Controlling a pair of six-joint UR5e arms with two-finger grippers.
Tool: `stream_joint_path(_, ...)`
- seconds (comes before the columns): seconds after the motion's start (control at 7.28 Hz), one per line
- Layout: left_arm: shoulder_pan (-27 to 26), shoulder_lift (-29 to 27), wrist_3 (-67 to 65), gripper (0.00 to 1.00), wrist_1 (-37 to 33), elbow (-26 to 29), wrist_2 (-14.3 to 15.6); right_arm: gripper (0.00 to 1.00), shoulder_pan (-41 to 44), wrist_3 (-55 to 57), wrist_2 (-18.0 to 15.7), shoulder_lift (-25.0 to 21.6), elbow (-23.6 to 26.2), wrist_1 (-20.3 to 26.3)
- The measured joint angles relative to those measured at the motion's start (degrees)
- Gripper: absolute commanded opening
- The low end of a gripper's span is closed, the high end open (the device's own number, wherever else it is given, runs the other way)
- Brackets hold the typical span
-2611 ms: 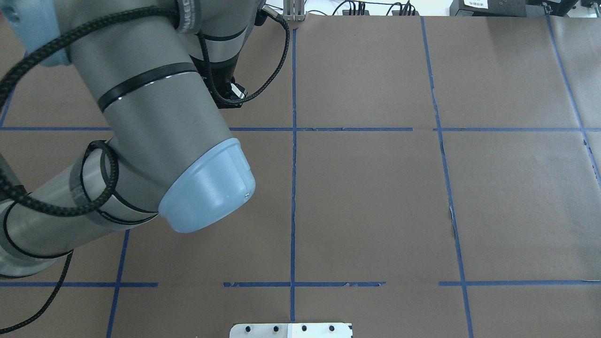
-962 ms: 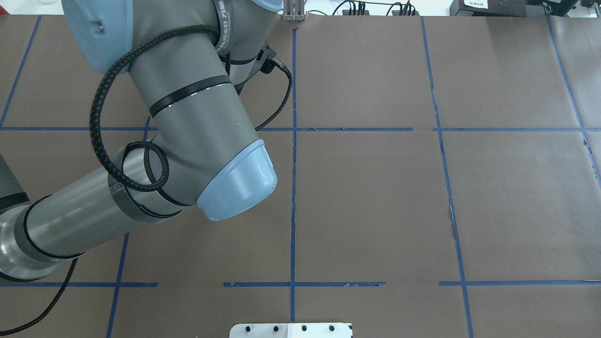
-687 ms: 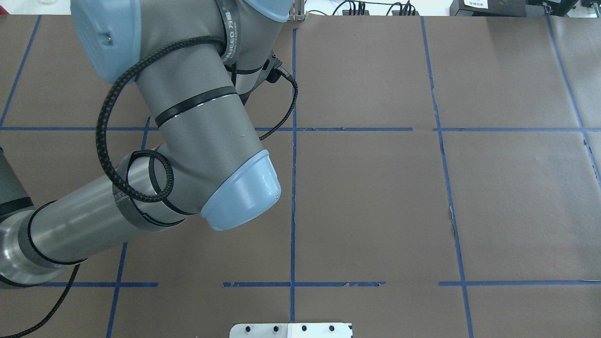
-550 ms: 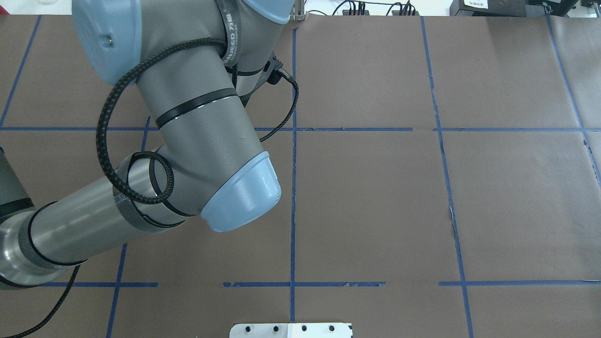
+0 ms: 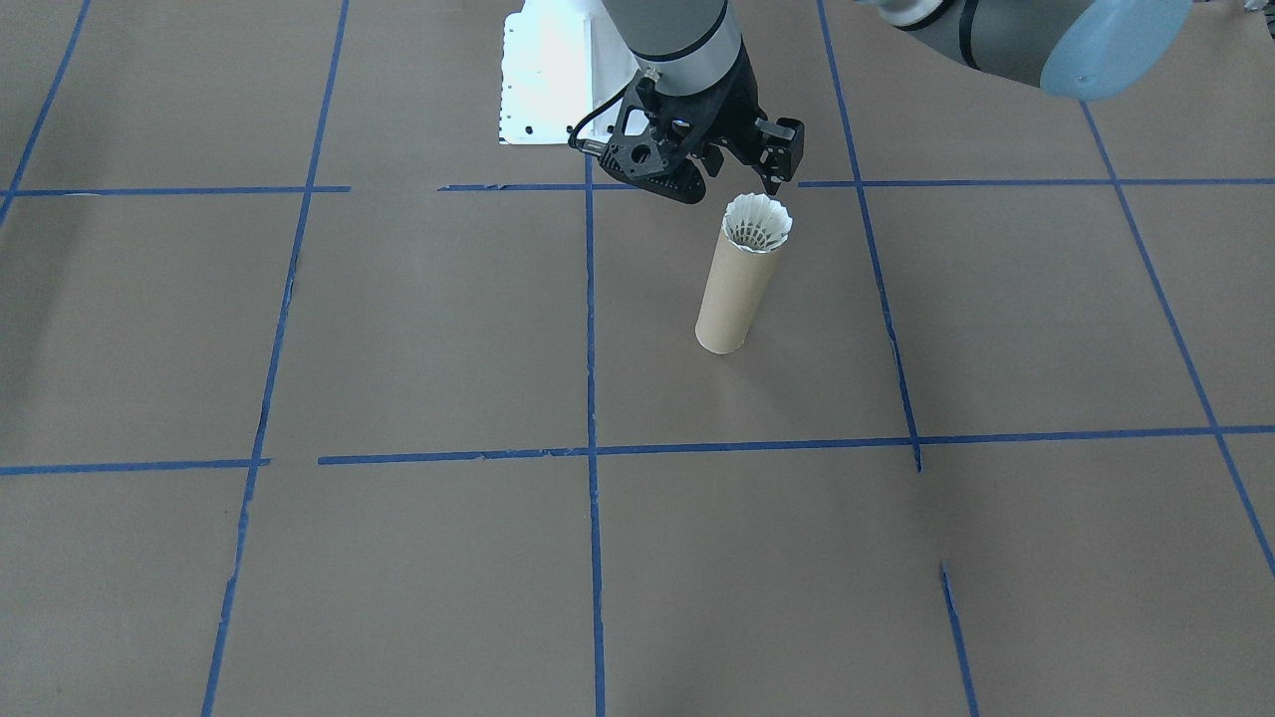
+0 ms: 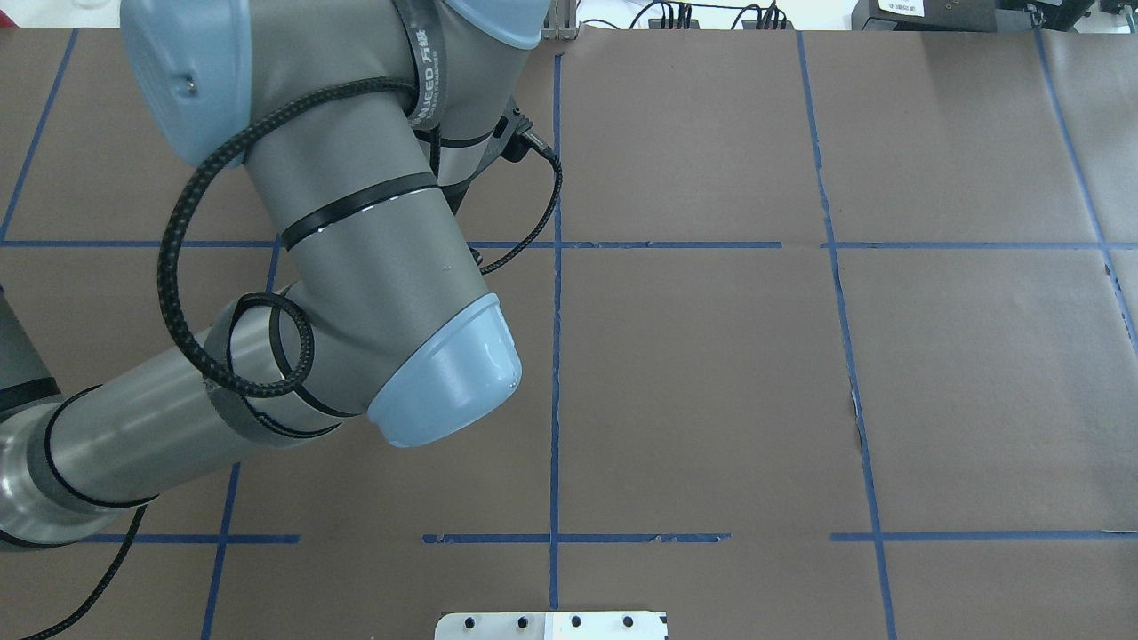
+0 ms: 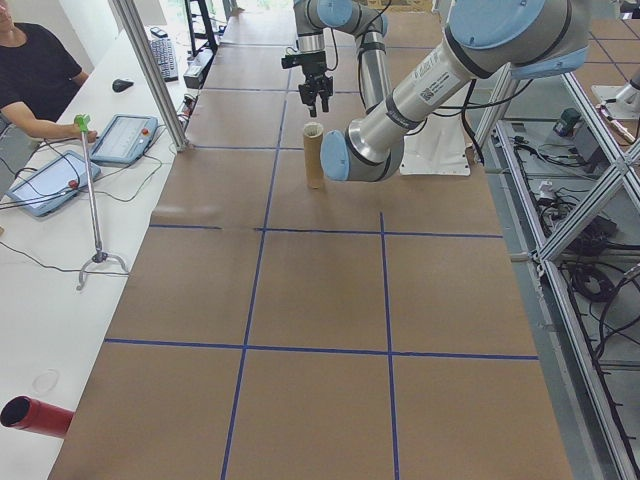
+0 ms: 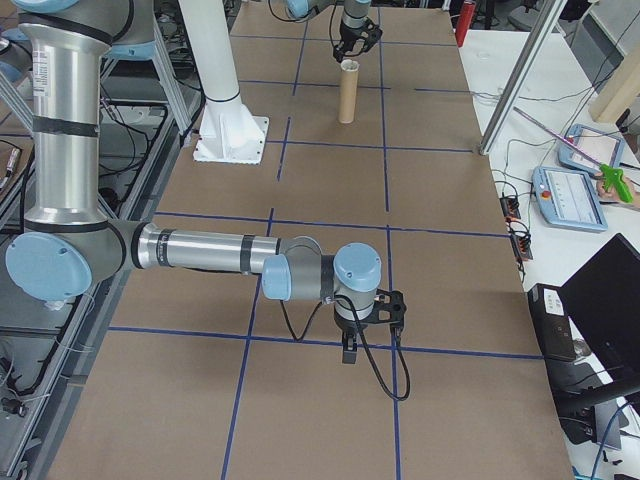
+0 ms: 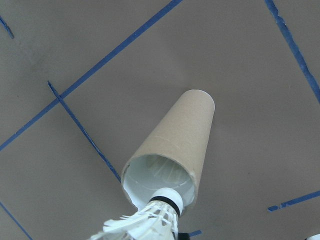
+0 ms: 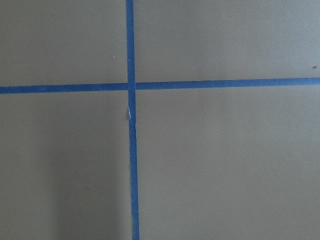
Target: Collect badminton balls into bucket
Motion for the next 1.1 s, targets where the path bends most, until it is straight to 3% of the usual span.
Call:
stream_joint_path(0.27,-0.5,2.0,0.0,1.0,-0.1,-3.6,-0.1,1.0,0.0,0.0,0.0,0.0,0.0,0.0)
stream_joint_path(0.55,-4.4,5.9,2.3,1.0,-3.5,-7.0,-0.2,1.0,0.0,0.0,0.0,0.0,0.0,0.0)
stream_joint_path(0.82,-10.2,13.7,8.9,1.0,-16.4,-6.3,-0.3,1.0,0.0,0.0,0.0,0.0,0.0,0.0)
stream_joint_path(1.1,-16.2,21.0,13.5,1.0,-31.2,-2.2,-1.7,1.0,0.0,0.0,0.0,0.0,0.0,0.0)
